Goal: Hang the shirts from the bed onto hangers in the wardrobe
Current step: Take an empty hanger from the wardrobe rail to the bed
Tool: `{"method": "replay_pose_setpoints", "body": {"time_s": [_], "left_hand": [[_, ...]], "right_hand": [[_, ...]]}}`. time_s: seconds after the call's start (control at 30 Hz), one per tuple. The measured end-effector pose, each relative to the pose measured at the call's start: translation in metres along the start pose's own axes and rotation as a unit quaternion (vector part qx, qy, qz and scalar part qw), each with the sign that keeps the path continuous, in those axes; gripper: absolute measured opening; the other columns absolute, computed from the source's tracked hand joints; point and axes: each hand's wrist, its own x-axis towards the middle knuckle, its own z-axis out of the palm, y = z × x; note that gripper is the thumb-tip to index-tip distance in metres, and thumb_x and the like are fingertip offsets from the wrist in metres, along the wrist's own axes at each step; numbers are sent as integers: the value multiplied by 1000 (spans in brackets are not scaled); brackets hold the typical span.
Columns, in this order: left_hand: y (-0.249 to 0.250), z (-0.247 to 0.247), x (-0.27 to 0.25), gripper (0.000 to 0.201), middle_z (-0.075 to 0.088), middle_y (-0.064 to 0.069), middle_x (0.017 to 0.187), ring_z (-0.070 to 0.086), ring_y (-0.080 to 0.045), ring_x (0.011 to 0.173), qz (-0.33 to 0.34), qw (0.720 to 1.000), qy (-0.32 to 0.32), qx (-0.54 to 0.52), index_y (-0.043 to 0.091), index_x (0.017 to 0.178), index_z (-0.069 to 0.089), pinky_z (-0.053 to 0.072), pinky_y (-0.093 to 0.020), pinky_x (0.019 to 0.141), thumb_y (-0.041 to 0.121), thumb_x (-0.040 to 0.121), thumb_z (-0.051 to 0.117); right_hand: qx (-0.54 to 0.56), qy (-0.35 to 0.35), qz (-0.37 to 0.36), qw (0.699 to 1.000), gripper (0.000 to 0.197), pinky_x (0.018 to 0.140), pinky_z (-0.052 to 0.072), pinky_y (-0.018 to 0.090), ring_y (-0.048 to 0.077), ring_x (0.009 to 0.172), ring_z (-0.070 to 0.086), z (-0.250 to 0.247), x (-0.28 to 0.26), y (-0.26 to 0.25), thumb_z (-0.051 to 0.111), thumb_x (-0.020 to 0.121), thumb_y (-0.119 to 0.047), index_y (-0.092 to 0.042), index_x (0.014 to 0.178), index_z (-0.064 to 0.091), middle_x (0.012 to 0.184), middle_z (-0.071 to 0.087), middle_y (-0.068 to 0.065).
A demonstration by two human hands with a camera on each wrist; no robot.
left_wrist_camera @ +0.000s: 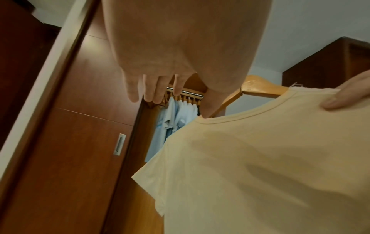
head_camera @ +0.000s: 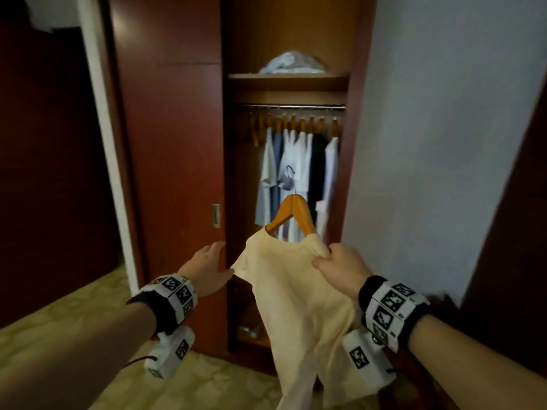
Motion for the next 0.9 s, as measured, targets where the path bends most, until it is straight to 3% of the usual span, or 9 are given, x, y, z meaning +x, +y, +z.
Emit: {"method": "replay_pose_setpoints", "body": {"time_s": [0.13,0.2,0.27,0.33,0.47,0.67,0.77,0.83,0.9], "left_hand": [[-22,0,50,76,32,-4,156,35,-23,142,-29,999,15,17,26,154,18,38,-43,112,41,92,59],[-25,-3,77,76,33,-3,156,36,-24,141,-34,999,22,28,27,154,18,39,-44,112,41,92,60],[-25,-7,115,76,34,-4,156,38,-24,140,-34,998,33,37,27,154,18,41,-45,111,41,92,60],[-20,-16,153,76,35,-5,155,39,-25,139,-35,998,37,48,25,155,19,42,-44,110,41,93,60],[0,-32,233,74,34,-3,155,39,-25,139,-24,996,56,62,26,154,19,42,-46,110,42,94,59],[22,-37,337,73,33,-5,155,39,-26,138,-2,995,58,75,27,154,19,44,-46,106,40,94,58],[24,-39,386,73,31,-4,156,39,-25,139,13,994,65,89,26,155,18,43,-46,108,40,95,57],[20,-35,418,73,30,-3,157,37,-25,139,24,994,61,92,26,155,18,40,-45,110,41,95,56],[13,-29,450,71,31,-2,156,37,-24,139,49,992,59,95,26,154,19,39,-44,110,41,95,56]], "right_hand": [[-2,-21,-16,1000,15,53,35,27,23,76,56,33,71,-12,59,89,-25,-11,82,58,86,61,6],[14,-31,-20,999,16,52,34,27,24,76,58,44,105,-15,59,88,-24,-12,78,57,82,61,5],[22,-30,-26,999,17,53,36,27,25,81,59,50,149,-17,58,88,-27,-11,85,59,86,62,5],[31,-29,-26,999,20,58,38,28,24,83,59,48,191,-22,57,88,-28,-10,94,60,93,62,7],[45,-24,-27,998,14,55,34,26,17,77,55,36,268,-27,56,90,-28,-15,94,56,93,58,3],[58,-26,-22,998,37,80,40,30,29,104,58,44,368,-35,55,90,-28,-8,121,57,116,61,11],[58,-25,-25,998,40,83,42,31,26,100,54,54,413,-44,53,92,-26,-6,127,54,120,58,10],[48,-26,-28,998,42,84,42,30,29,107,54,63,445,-52,52,93,-24,-4,131,51,125,56,10],[40,-20,-26,999,40,85,44,32,29,105,56,73,481,-61,53,93,-25,-5,128,52,119,57,9]]}}
